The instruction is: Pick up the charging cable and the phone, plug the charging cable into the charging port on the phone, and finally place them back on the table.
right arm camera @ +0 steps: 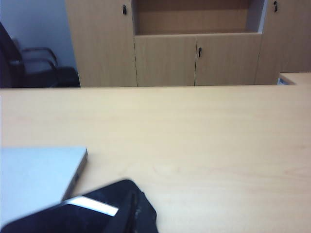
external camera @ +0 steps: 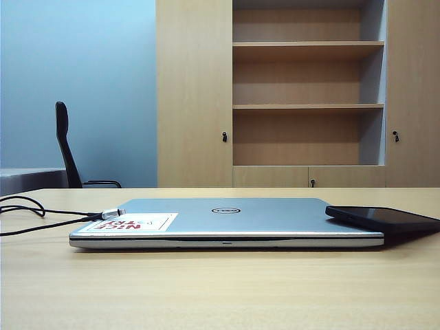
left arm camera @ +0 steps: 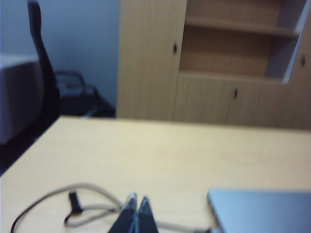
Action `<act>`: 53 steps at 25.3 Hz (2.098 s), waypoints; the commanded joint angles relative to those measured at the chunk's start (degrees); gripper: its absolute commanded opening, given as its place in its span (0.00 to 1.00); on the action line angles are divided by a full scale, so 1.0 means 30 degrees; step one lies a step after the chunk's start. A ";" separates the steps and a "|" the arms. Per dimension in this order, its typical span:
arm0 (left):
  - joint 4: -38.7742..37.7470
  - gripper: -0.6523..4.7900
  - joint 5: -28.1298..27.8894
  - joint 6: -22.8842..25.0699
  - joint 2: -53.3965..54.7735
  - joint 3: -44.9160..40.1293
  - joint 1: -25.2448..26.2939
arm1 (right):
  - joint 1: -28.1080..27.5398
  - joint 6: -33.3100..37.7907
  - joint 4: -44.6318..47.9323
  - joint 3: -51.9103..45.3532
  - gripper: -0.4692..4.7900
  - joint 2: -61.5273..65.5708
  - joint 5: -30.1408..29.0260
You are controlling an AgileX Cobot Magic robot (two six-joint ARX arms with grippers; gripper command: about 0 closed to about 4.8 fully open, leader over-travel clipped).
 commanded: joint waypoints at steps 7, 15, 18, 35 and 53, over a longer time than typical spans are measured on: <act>0.0495 0.11 0.0117 -0.1843 0.0663 0.2659 -0.0022 | 0.0000 0.0364 -0.0444 0.3432 0.08 0.0372 0.0153; 0.0444 0.11 0.0117 -0.2018 0.4211 0.6178 -0.0029 | 0.0000 0.0357 -0.0437 0.6535 0.08 0.3279 0.0175; 0.0430 0.11 0.0117 -0.2018 0.5697 0.7439 -0.0036 | 0.0007 0.0364 -0.0386 0.7563 0.08 0.4546 0.0168; -0.3184 0.11 0.0124 -0.0204 1.4630 1.4054 -0.7002 | 0.0022 0.0379 -0.0546 1.2305 0.08 1.1533 -0.1049; -0.4131 0.11 0.0124 0.1166 1.7821 1.4426 -0.8779 | 0.3687 0.1202 -0.2266 1.2305 0.08 1.2611 -0.3898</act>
